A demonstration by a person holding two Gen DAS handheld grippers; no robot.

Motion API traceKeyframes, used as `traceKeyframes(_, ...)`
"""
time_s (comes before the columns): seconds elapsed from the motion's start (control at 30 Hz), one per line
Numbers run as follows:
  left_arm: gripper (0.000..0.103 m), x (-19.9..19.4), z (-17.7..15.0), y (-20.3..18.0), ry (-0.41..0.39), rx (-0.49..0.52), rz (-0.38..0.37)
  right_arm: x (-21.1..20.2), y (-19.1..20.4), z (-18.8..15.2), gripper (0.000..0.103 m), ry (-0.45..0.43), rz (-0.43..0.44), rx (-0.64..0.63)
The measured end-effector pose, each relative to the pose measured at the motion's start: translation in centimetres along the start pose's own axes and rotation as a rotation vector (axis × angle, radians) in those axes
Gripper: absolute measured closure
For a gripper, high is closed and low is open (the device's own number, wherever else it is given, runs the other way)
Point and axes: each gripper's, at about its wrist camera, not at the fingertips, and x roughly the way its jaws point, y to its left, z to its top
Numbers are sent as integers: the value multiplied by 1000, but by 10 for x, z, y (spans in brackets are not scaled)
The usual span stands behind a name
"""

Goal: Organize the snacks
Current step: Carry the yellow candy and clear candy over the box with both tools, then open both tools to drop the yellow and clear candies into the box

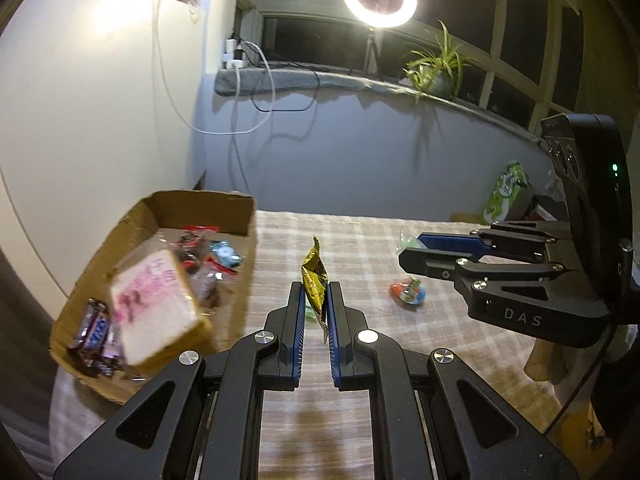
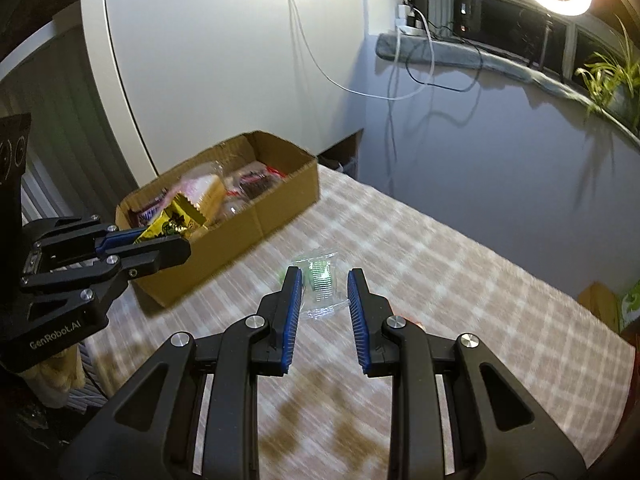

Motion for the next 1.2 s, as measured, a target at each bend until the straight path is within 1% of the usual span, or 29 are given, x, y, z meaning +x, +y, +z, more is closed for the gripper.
traceKeyframes(0.23,94,-5,0,29,-13,-38,28,18,19,26,78,-12,26,-16)
traceKeyframes(0.33,94,-5,0,42,-15,-54,46,30,27,40,78,-15,49,-17)
traceKeyframes(0.6,94,-3,-2,81,-7,-107,97,73,56,71,78,-1,98,-54)
traceKeyframes(0.8,94,2,-5,100,6,-135,117,103,70,88,78,17,114,-75)
traceKeyframes(1.03,93,9,-4,113,12,-159,123,122,76,95,78,31,115,-83)
traceKeyframes(1.07,93,9,-4,113,14,-159,124,123,77,96,78,31,116,-82)
traceKeyframes(1.13,86,9,-4,114,16,-162,131,124,77,97,78,25,116,-80)
traceKeyframes(1.2,84,9,-4,116,12,-164,136,124,78,98,77,24,122,-83)
